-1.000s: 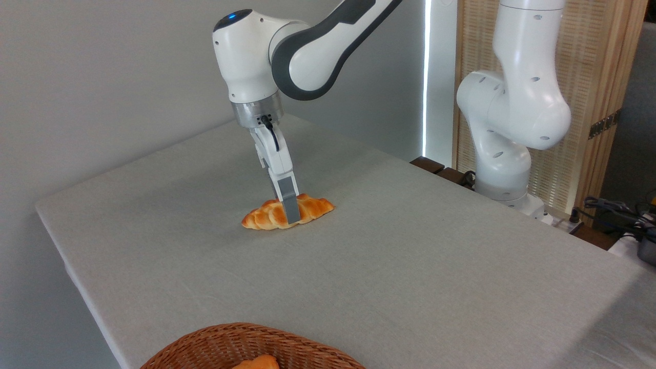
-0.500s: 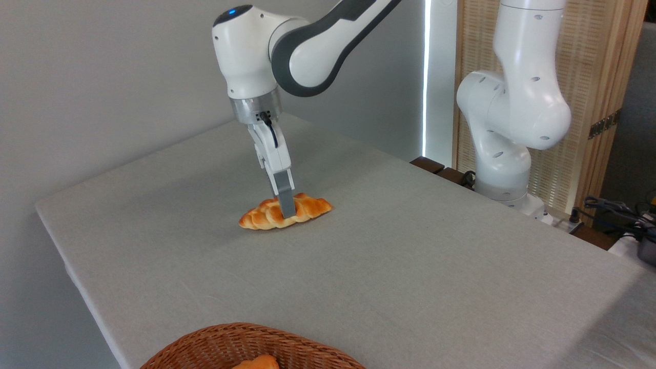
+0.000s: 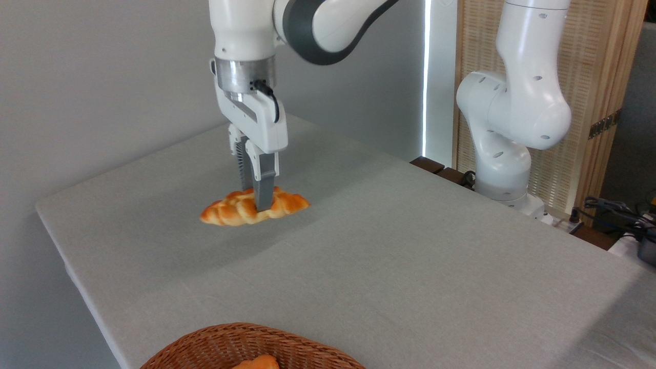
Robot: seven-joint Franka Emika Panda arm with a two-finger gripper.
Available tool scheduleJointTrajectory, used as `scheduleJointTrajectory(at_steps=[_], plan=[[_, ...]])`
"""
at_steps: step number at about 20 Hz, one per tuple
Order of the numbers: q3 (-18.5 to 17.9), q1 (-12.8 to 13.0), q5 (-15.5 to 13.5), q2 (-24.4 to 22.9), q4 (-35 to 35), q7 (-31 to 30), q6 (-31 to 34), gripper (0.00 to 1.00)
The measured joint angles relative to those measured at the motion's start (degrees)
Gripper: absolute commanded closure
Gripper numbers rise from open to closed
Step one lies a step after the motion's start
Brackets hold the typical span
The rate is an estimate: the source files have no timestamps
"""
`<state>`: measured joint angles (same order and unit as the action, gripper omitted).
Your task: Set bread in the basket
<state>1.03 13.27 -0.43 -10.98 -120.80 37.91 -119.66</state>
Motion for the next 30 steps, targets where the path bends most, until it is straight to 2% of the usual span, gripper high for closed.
scheduleJointTrajectory(at_steps=[7, 11, 14, 15, 17, 18, 19, 20, 23, 30], plan=[[-12.12, -0.31, -0.17, 4.20, 5.25, 0.05, -10.45, 0.55], [-16.77, -0.32, -2.80, 6.91, 5.50, 0.04, -17.93, 0.55], [-18.83, -0.29, -3.44, 9.37, 6.42, 0.02, -20.62, 0.54], [-19.60, -0.29, -3.66, 10.34, 6.94, 0.01, -21.68, 0.50], [-20.97, -0.30, -4.66, 12.38, 7.99, 0.01, -24.03, 0.48], [-21.44, -0.30, -5.20, 13.42, 8.43, 0.01, -25.54, 0.37], [-21.93, -0.29, -5.59, 14.49, 8.82, 0.01, -27.31, 0.03], [-22.49, -0.29, -5.84, 15.52, 9.11, 0.01, -29.06, 0.00], [-23.38, -0.29, -6.09, 18.14, 9.43, 0.01, -33.09, 0.00], [-23.18, -0.07, -6.12, 20.06, 10.02, 0.00, -33.96, 0.00]])
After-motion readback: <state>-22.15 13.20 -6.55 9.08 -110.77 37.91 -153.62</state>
